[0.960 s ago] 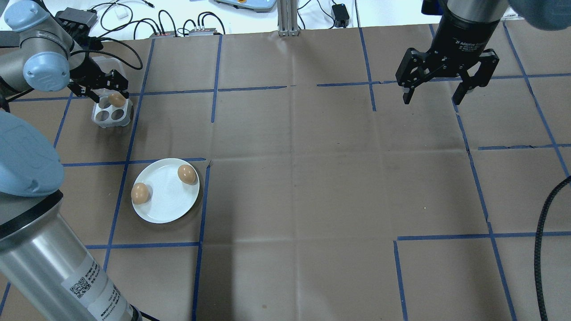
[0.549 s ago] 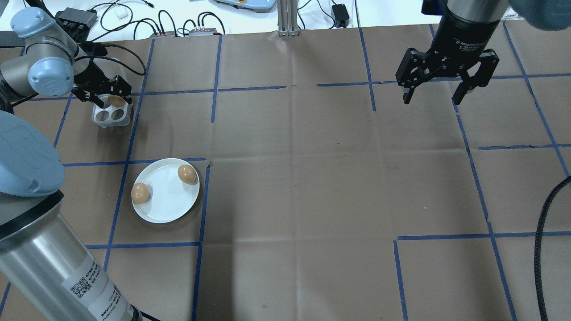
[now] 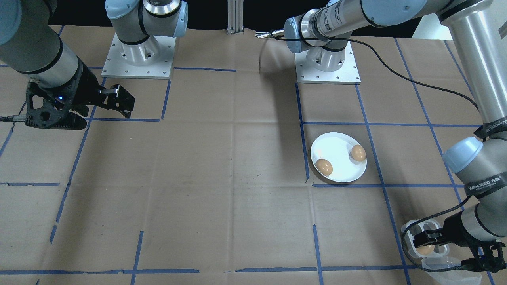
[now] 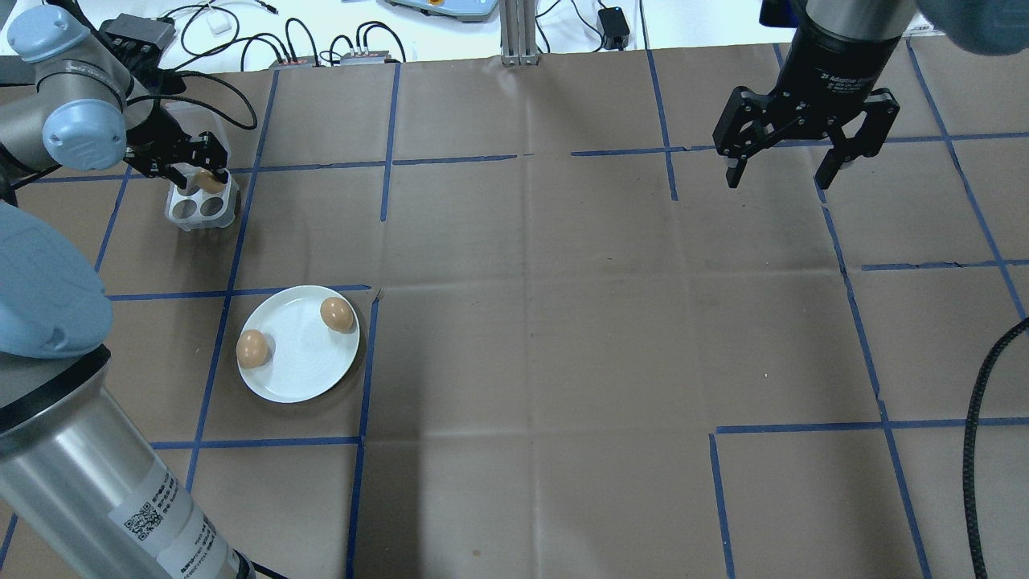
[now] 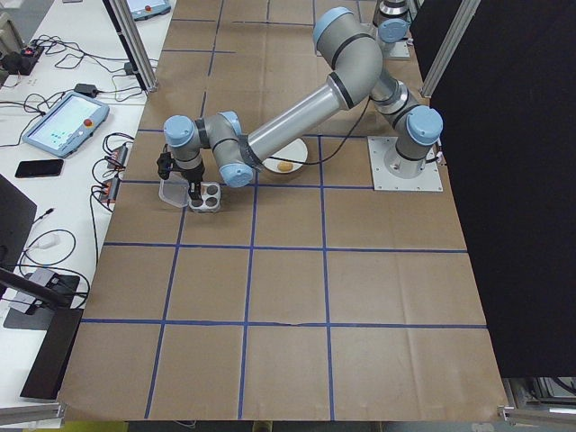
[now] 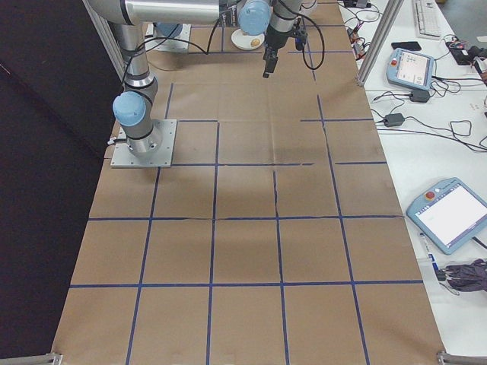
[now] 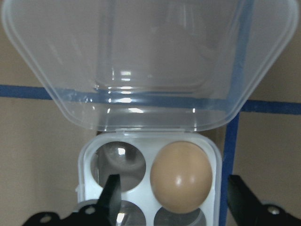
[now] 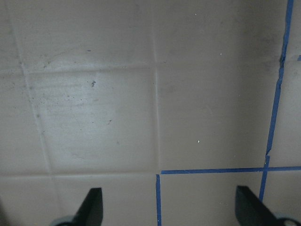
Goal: Place egg on plate
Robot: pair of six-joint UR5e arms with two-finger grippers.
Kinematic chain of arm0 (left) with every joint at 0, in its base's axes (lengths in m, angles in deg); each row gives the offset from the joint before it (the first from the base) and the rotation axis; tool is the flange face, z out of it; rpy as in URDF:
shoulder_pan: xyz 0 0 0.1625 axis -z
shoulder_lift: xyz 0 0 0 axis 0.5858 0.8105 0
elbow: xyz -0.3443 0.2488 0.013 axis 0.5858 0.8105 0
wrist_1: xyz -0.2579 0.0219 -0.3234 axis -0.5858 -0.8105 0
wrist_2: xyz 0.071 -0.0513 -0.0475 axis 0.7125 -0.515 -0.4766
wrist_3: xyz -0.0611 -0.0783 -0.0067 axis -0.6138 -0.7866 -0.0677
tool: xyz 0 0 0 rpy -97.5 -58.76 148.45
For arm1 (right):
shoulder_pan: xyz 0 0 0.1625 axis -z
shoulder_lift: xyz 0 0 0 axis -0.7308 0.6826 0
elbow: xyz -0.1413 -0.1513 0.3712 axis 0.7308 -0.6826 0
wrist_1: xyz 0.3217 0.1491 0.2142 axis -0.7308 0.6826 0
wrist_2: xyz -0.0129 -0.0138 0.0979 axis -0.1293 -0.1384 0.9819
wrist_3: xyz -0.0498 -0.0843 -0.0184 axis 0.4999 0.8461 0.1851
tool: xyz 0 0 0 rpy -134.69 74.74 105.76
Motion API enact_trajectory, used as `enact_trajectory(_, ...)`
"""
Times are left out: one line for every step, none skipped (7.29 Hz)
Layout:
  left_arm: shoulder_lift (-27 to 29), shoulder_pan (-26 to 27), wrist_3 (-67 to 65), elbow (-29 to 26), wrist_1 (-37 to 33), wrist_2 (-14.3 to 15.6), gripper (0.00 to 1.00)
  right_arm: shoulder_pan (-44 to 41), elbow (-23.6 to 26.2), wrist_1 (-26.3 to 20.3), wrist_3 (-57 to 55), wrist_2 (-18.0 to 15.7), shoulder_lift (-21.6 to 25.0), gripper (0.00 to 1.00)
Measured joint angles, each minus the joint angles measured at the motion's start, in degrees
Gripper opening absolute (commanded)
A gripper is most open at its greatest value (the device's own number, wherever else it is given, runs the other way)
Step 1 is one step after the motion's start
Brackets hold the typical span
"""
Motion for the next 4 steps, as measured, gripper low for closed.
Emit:
enact_trajectory(0.0, 0.0, 0.0, 0.0, 0.0, 0.0, 0.4, 0.0, 0.0, 0.0, 0.0, 0.0, 0.0, 1.0)
enact_trajectory(0.0, 0.0, -0.1, 0.0, 0.0, -0.1, 0.23, 0.0, 0.0, 0.0, 0.0, 0.0, 0.0, 1.0)
enact_trajectory(0.0, 0.0, -0.1, 0.0, -0.1, -0.1, 0.18, 0.0, 0.0, 0.0, 0.0, 0.0, 0.0, 1.0)
enact_trajectory(-0.3, 0.0, -0.1, 0.0, -0.1, 0.0, 0.17, 0.0, 0.0, 0.0, 0.0, 0.0, 0.0, 1.0)
